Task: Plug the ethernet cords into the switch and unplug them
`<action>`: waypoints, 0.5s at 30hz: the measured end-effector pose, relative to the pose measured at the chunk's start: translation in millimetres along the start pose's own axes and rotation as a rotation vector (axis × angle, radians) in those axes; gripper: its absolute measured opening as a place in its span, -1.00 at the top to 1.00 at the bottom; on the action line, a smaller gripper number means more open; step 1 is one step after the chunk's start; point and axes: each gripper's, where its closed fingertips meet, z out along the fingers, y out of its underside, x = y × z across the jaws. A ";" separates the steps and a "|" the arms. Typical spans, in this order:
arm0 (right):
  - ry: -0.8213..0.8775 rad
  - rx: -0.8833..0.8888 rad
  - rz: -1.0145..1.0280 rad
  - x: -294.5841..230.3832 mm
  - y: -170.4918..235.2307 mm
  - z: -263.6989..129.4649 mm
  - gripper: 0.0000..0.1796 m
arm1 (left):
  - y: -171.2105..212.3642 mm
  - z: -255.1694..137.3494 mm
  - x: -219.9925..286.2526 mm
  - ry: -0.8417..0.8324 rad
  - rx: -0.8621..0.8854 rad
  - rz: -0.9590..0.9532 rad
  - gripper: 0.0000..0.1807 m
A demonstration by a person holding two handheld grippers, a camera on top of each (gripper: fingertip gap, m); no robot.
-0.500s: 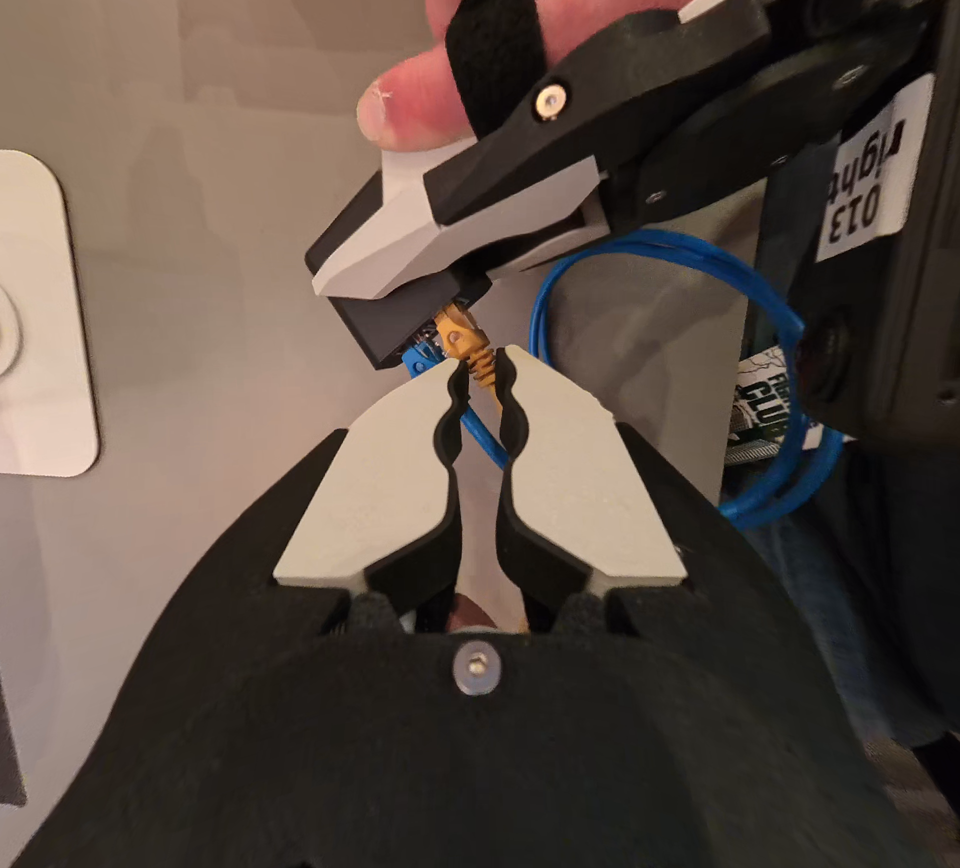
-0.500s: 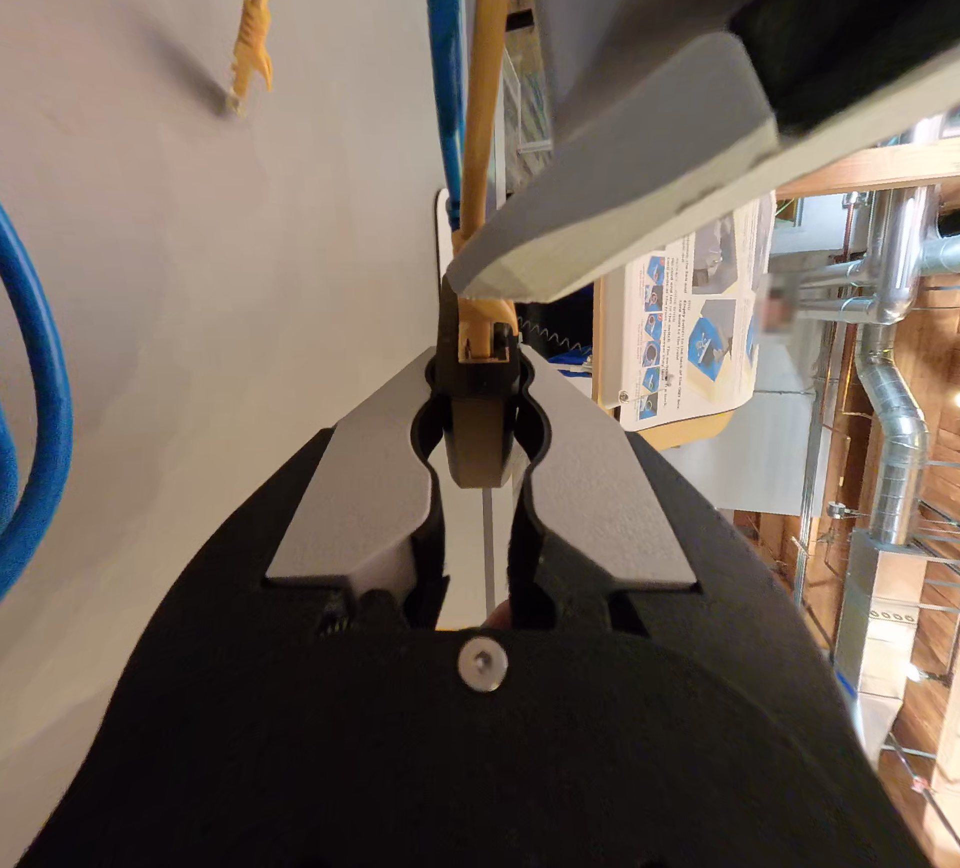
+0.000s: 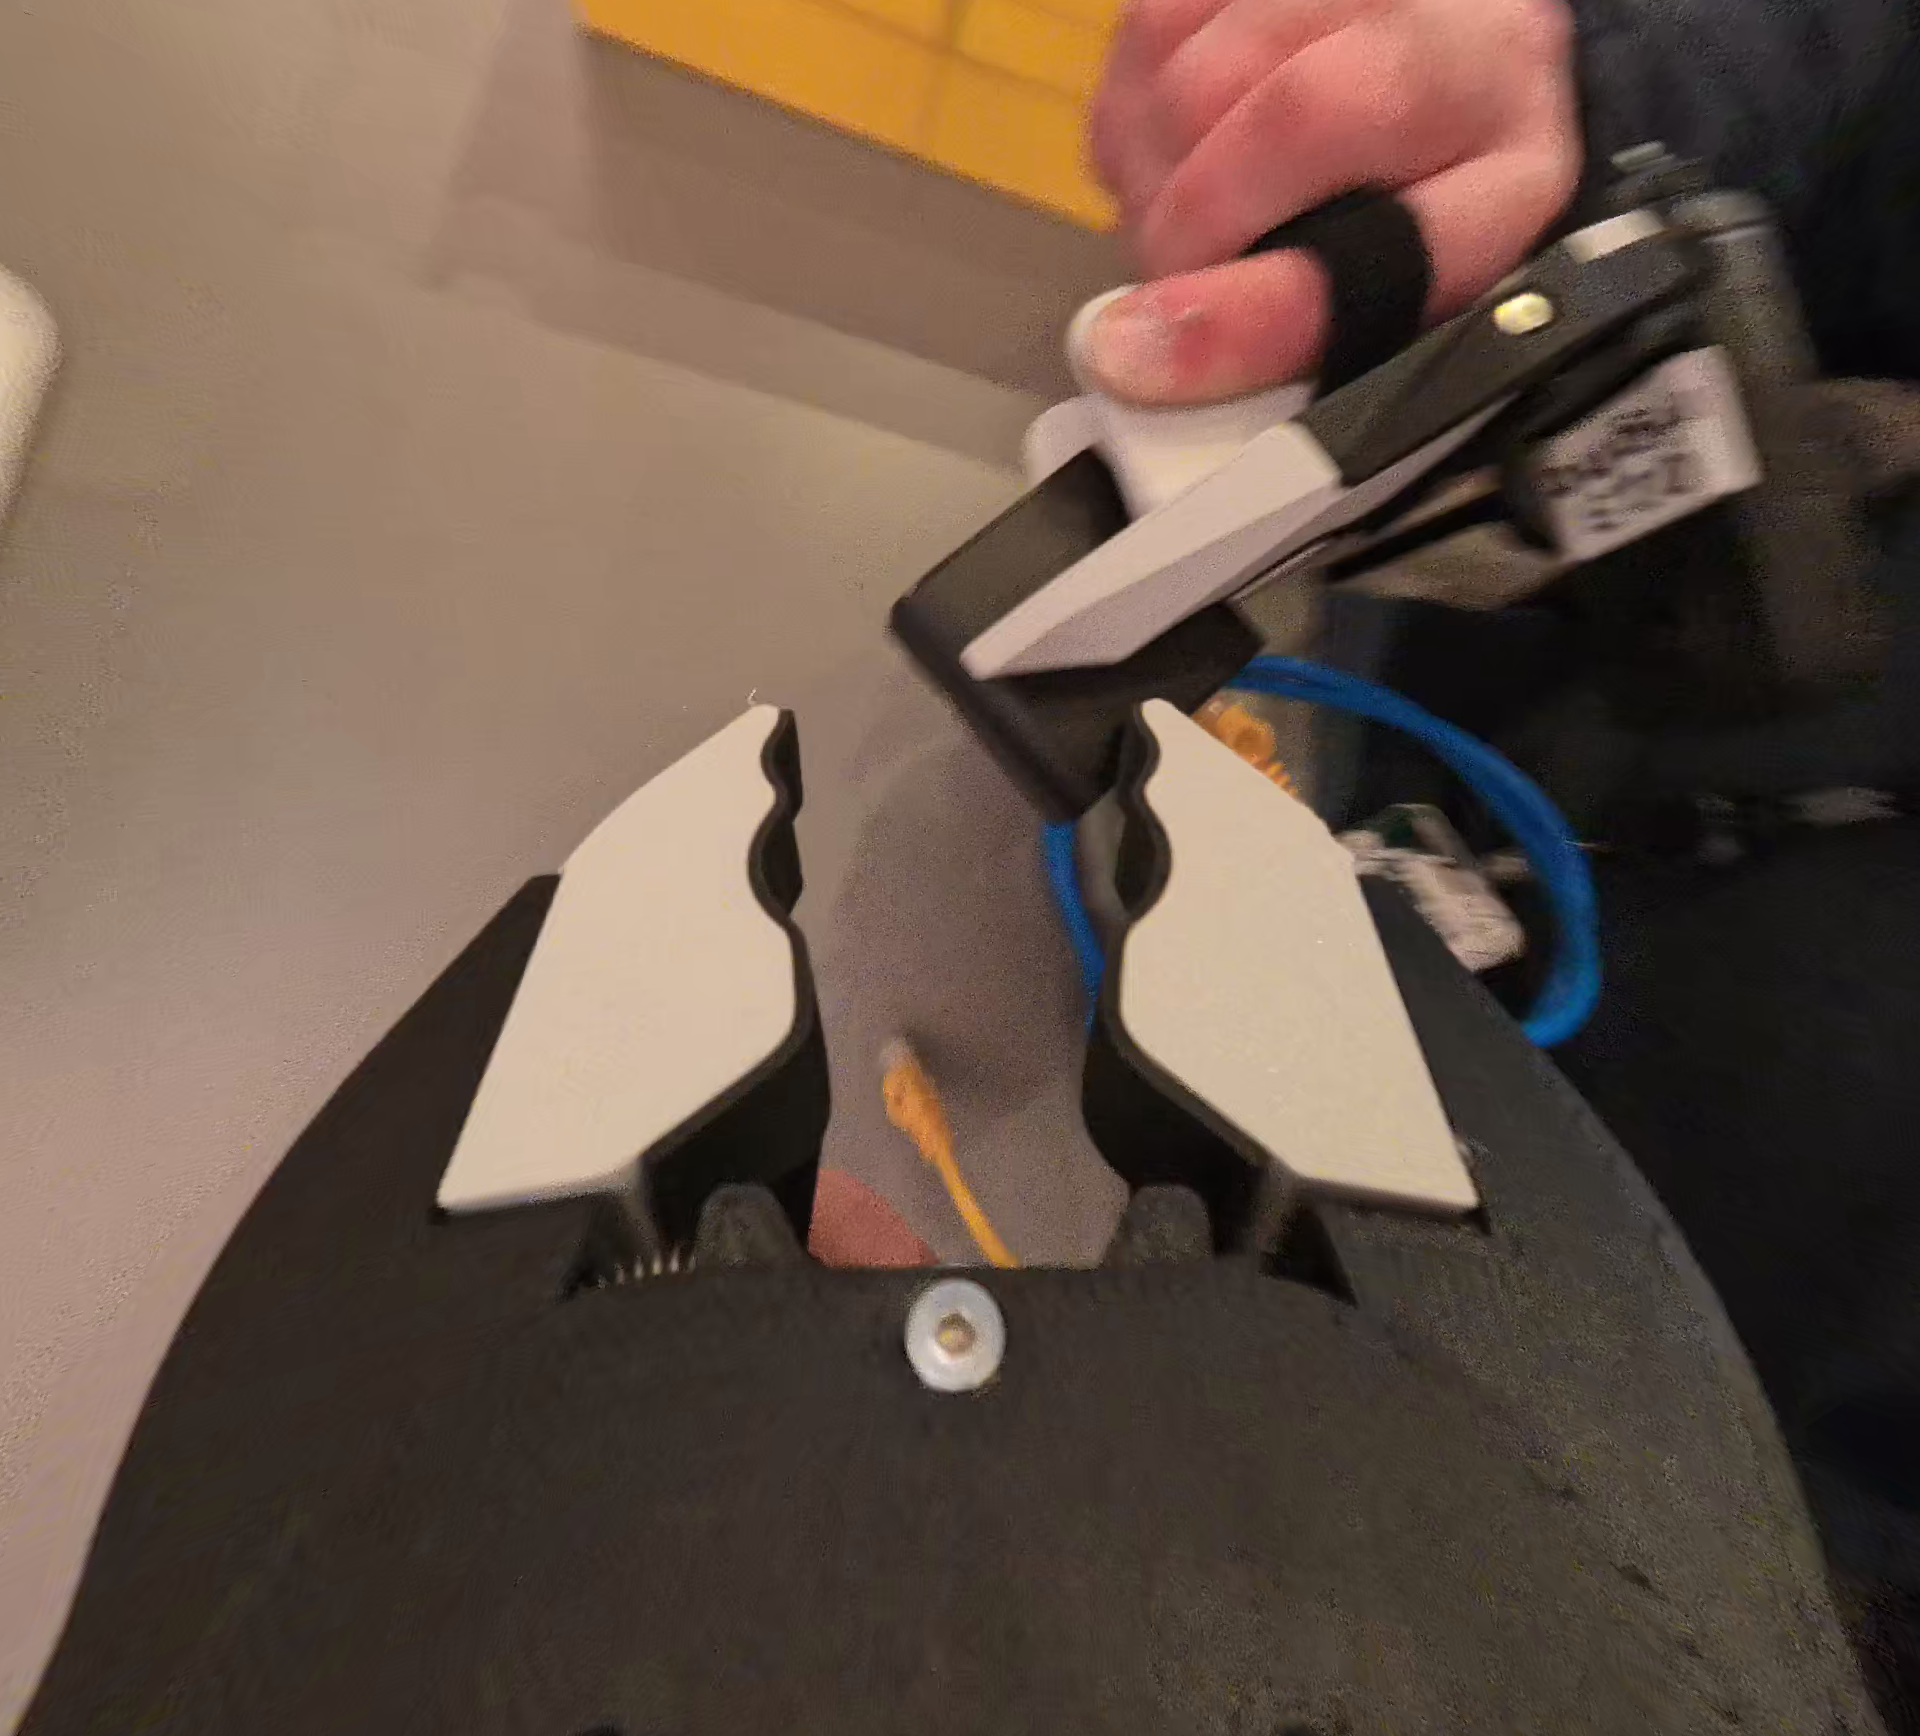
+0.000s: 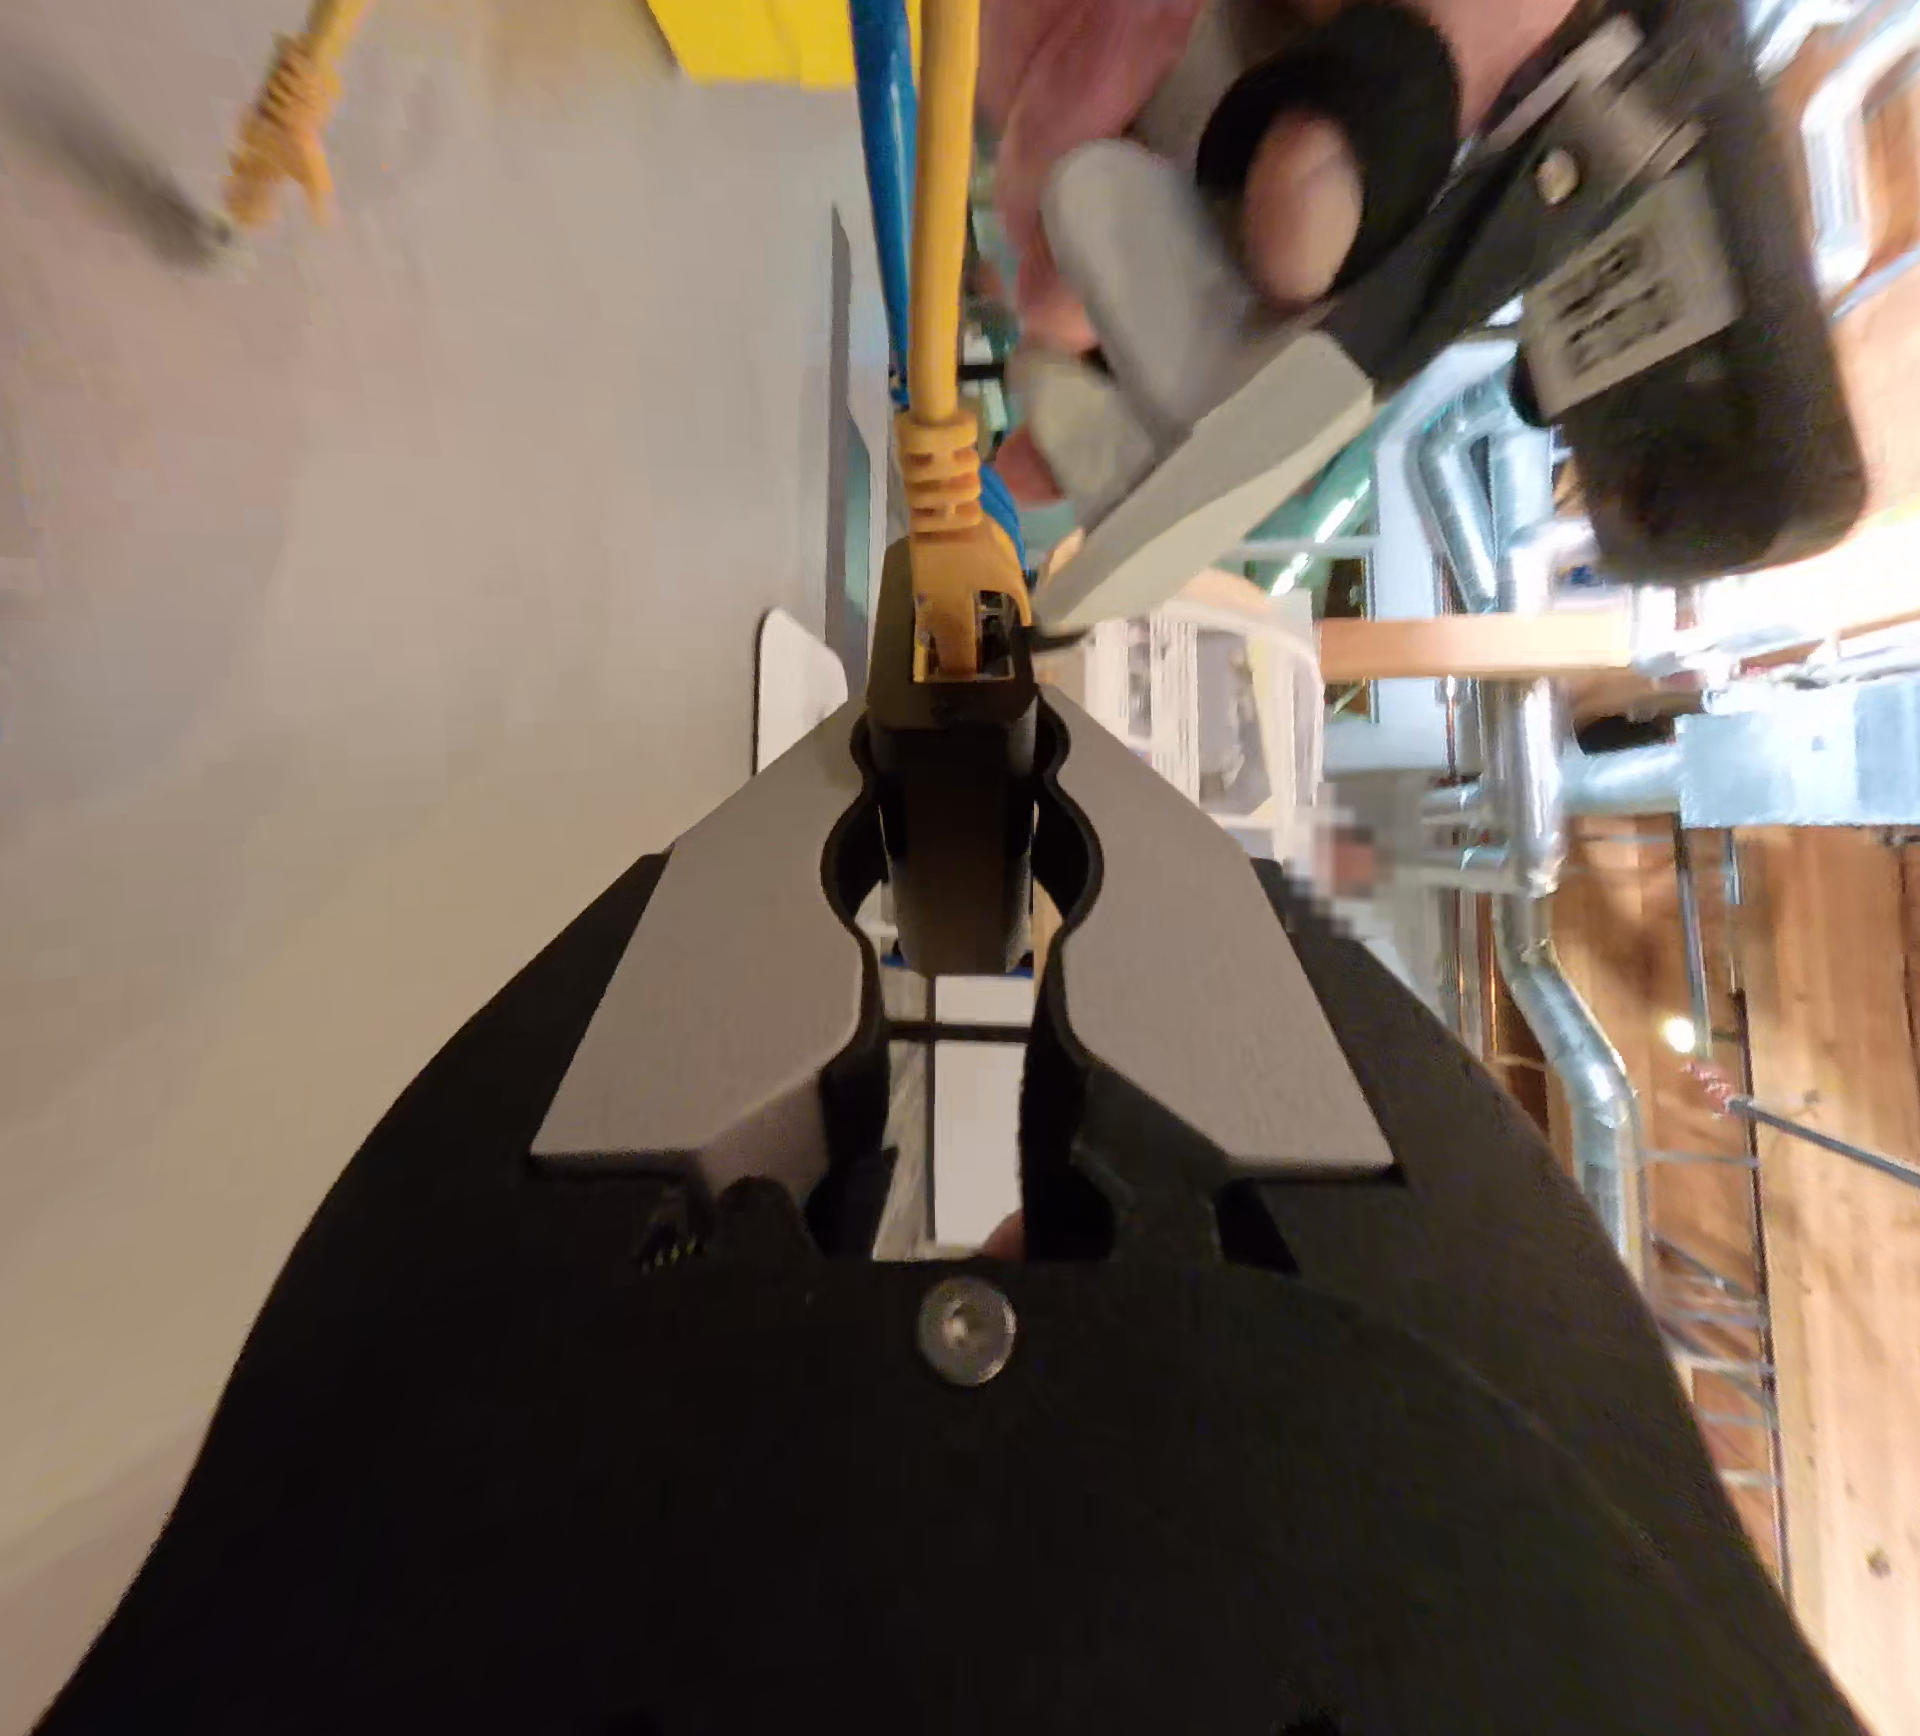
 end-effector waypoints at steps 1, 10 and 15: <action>0.014 0.035 -0.006 3.0 -7.6 -0.8 0.75 | 0.3 2.3 10.7 0.120 0.025 -0.022 0.34; 0.067 0.162 -0.130 8.3 -29.9 -5.8 0.75 | 16.0 7.3 42.8 0.478 0.062 -0.103 0.43; 0.100 0.169 -0.137 11.8 -26.2 -3.5 0.75 | 10.4 5.8 38.3 0.429 0.171 -0.163 0.47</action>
